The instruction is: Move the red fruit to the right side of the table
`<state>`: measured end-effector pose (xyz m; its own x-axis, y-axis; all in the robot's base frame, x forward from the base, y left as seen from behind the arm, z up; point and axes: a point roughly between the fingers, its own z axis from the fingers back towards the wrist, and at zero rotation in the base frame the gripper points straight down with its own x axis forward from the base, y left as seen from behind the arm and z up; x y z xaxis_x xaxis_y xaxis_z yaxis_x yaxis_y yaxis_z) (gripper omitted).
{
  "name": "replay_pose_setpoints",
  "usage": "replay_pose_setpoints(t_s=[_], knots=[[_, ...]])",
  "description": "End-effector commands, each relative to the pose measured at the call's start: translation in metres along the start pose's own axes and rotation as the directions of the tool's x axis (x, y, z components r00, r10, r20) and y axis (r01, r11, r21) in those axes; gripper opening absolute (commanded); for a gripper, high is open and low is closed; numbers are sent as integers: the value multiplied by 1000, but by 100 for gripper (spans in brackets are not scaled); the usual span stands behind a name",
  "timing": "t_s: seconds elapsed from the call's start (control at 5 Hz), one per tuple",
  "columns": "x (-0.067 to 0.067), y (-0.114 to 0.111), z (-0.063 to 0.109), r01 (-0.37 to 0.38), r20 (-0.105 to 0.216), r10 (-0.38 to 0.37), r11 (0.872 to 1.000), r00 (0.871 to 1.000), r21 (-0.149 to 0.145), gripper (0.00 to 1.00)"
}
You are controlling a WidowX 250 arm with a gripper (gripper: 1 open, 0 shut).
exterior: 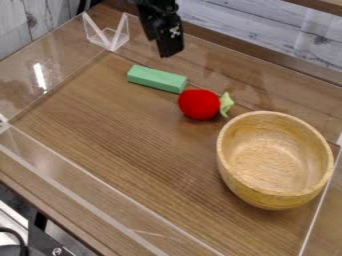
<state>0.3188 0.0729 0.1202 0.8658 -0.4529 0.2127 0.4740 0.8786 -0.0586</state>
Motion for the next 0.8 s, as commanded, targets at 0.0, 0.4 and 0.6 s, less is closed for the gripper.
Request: replay_pose_setpoints(t_s=[0.0,0.4,0.6], knots=[[6,14,17,-46,32,44,998,999,52,100],[21,2,5,-67,18,66,997,998,45,100],[21,-7,-2,-96,13,96,994,995,50,100]])
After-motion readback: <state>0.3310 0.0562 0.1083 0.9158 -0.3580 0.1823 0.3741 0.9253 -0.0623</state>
